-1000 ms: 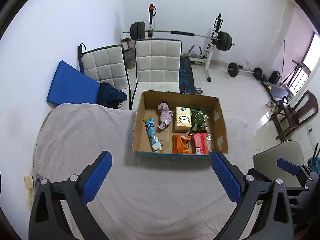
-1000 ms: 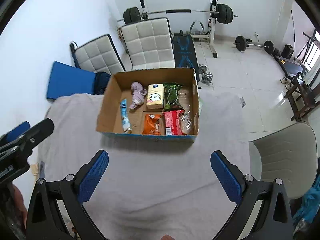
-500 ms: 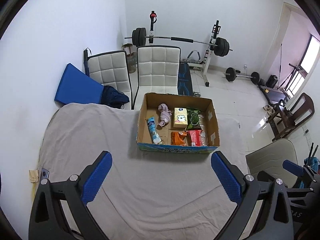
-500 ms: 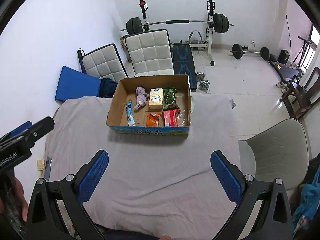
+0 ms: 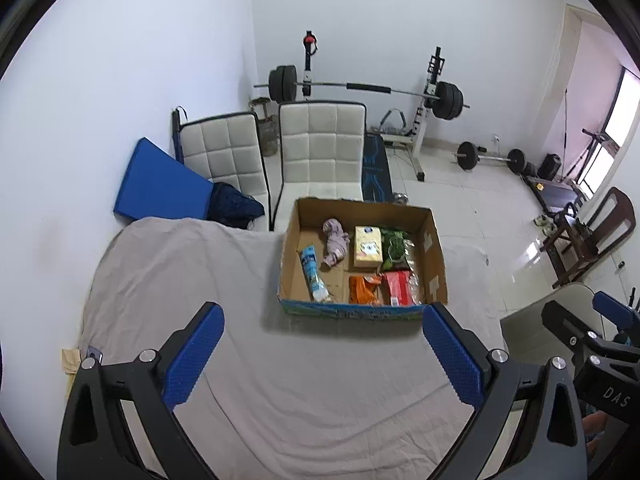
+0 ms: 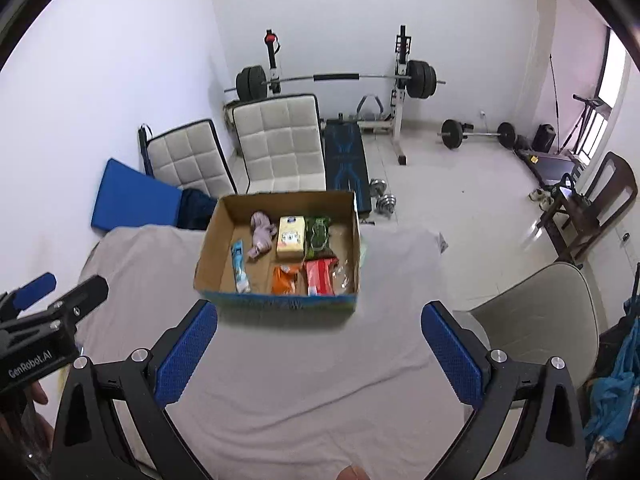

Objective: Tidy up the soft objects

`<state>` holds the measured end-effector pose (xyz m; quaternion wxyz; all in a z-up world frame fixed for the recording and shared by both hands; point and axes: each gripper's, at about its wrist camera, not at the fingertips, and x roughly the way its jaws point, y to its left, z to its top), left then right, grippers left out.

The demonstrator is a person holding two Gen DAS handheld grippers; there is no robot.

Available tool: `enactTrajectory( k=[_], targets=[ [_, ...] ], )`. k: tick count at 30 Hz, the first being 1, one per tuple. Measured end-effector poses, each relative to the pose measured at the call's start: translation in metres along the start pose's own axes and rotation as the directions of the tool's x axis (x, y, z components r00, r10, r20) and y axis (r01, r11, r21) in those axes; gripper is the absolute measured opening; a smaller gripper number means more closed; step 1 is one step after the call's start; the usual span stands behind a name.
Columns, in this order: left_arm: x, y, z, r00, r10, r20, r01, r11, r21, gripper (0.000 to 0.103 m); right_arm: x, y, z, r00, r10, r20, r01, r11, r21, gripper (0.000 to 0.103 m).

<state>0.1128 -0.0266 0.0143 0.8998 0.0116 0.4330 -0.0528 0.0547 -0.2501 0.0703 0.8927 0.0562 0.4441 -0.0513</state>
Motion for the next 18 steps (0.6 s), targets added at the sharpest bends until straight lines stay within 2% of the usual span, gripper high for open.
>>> enactTrajectory(
  k=[4,9,18],
  targets=[
    [-0.001,-0.001,0.005,0.999,0.023,0.023,-0.023,1.0,0.014,0.102,0.001,0.002,0.01,1.0,-0.01,0.022,0.01,1.0,-0.003,0.103],
    [-0.002,-0.003,0.01,0.999,0.016,0.036,-0.016,1.0,0.015,0.102,0.0,0.006,0.02,0.999,-0.013,0.042,0.013,1.0,-0.015,0.103],
    [-0.005,-0.008,0.012,0.999,0.023,0.045,-0.025,0.999,0.027,0.102,-0.004,0.007,0.023,0.999,-0.009,0.049,0.01,1.0,-0.018,0.103]
  ],
)
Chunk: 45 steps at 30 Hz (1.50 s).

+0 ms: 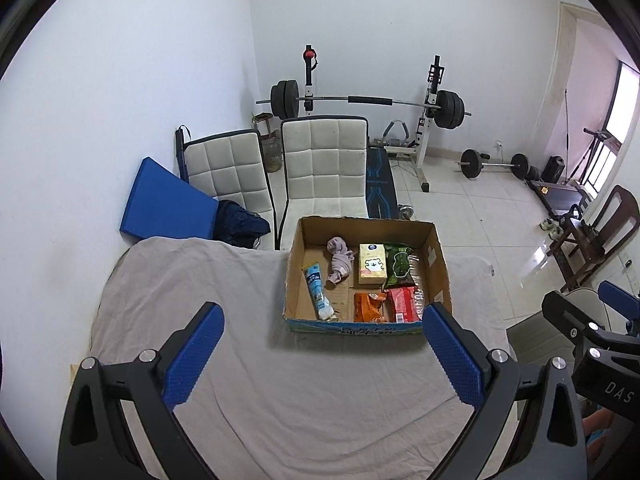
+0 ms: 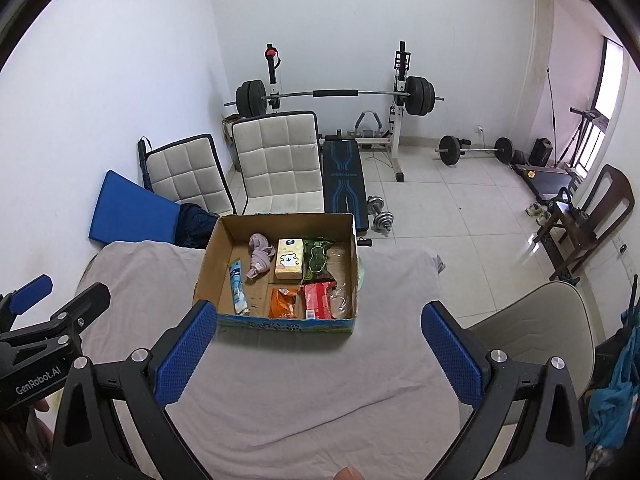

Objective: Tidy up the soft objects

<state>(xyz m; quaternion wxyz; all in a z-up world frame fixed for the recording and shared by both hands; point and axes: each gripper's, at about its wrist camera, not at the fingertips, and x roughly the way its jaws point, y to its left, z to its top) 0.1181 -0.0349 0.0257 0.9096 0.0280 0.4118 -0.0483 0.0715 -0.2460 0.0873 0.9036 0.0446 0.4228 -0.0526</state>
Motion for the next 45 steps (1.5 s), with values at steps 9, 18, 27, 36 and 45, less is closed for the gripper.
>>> enactTrajectory(
  k=[9,18,27,36,45],
  targets=[
    [-0.003,-0.003,0.0,1.0,-0.005,0.002,0.005,1.0,0.001,0.102,0.002,0.0,-0.001,1.0,-0.004,0.0,0.004,1.0,0.002,0.103],
    [-0.003,-0.005,0.002,1.0,-0.008,-0.001,0.008,1.0,-0.002,0.102,0.001,-0.002,-0.003,1.0,-0.005,0.0,0.005,1.0,0.003,0.103],
    [-0.004,-0.007,0.002,1.0,-0.007,-0.004,0.007,1.0,0.0,0.102,0.0,-0.004,-0.003,1.0,-0.007,0.001,0.007,1.0,-0.001,0.103],
    [-0.003,-0.008,0.002,1.0,-0.012,-0.009,0.012,1.0,-0.004,0.102,0.0,-0.005,-0.003,1.0,-0.009,0.0,0.009,1.0,-0.003,0.103],
    [-0.002,-0.011,-0.001,1.0,-0.013,-0.013,0.013,1.0,-0.009,0.102,0.002,-0.009,-0.003,1.0,-0.011,-0.004,0.011,1.0,-0.006,0.103]
  ],
)
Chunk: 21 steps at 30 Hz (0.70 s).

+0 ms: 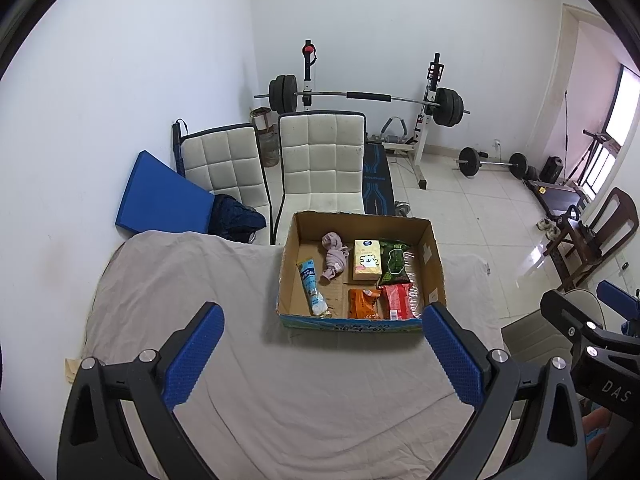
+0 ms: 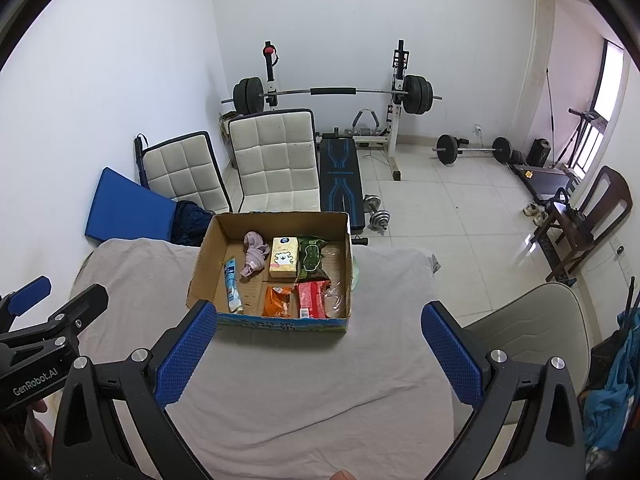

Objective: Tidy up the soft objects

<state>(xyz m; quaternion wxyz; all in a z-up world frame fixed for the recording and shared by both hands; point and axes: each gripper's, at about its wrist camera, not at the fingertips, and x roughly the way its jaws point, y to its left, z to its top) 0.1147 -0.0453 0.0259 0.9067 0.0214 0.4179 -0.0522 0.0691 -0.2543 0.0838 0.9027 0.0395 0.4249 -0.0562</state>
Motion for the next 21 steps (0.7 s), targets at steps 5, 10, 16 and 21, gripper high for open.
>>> enactTrajectory(
  k=[5,10,16,21],
  targets=[
    [0.0004,0.0007,0.0004,1.0,-0.001,-0.002,0.001,1.0,0.0,0.102,0.0006,-0.0022,0.0,1.0,-0.001,0.002,0.001,1.0,0.0,0.103],
    [0.0018,-0.0019,-0.0026,1.0,0.0,-0.005,0.0,1.0,0.0,0.102,-0.0002,-0.0037,0.0005,1.0,-0.003,0.003,0.003,1.0,0.0,0.103],
    [0.0019,-0.0039,-0.0044,1.0,-0.001,-0.004,0.001,1.0,-0.003,0.102,-0.0002,-0.0049,-0.0001,1.0,-0.003,0.002,0.003,1.0,0.0,0.103],
    [0.0025,-0.0081,-0.0065,1.0,-0.003,-0.011,0.003,1.0,-0.005,0.102,-0.001,-0.0037,0.0014,1.0,-0.003,0.002,0.003,1.0,0.0,0.103]
  ],
)
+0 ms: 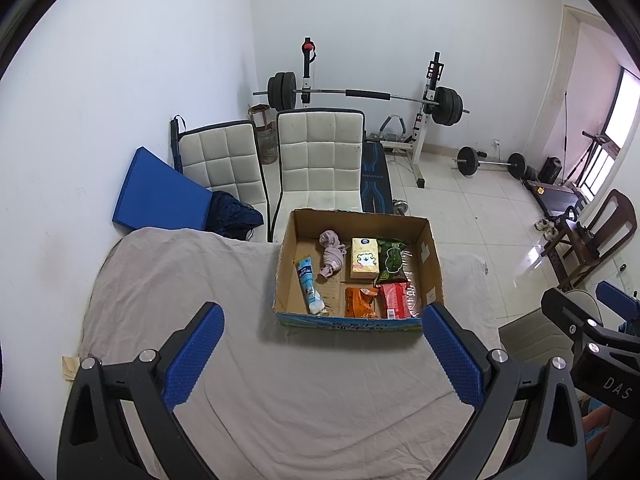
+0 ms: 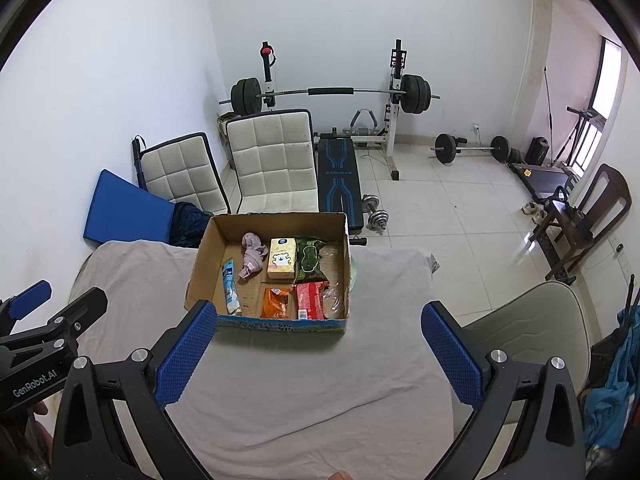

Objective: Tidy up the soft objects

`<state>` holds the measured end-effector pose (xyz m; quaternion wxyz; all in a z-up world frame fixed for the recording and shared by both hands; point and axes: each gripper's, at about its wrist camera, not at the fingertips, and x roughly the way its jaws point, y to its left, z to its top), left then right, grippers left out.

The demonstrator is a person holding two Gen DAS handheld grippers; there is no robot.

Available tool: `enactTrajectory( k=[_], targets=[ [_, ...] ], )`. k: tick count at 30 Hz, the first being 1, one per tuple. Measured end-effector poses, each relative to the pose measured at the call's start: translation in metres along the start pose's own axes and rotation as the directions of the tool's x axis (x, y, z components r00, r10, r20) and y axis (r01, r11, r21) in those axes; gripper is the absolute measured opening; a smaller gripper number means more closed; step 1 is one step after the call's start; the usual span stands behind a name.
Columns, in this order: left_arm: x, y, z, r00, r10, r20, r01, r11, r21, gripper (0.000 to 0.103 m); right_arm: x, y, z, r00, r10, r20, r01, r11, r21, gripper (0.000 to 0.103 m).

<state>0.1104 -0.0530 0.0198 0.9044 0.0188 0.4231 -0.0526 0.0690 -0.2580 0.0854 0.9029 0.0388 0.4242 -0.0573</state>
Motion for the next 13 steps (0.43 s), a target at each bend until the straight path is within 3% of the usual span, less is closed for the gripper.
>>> enactTrajectory(
  k=[13],
  targets=[
    [0.0017,-0.0002,0.0003,1.0,0.001,-0.001,-0.001,1.0,-0.004,0.102,0.0004,-0.0012,0.0005,1.0,0.0,-0.001,0.0,1.0,0.0,0.103]
  ],
)
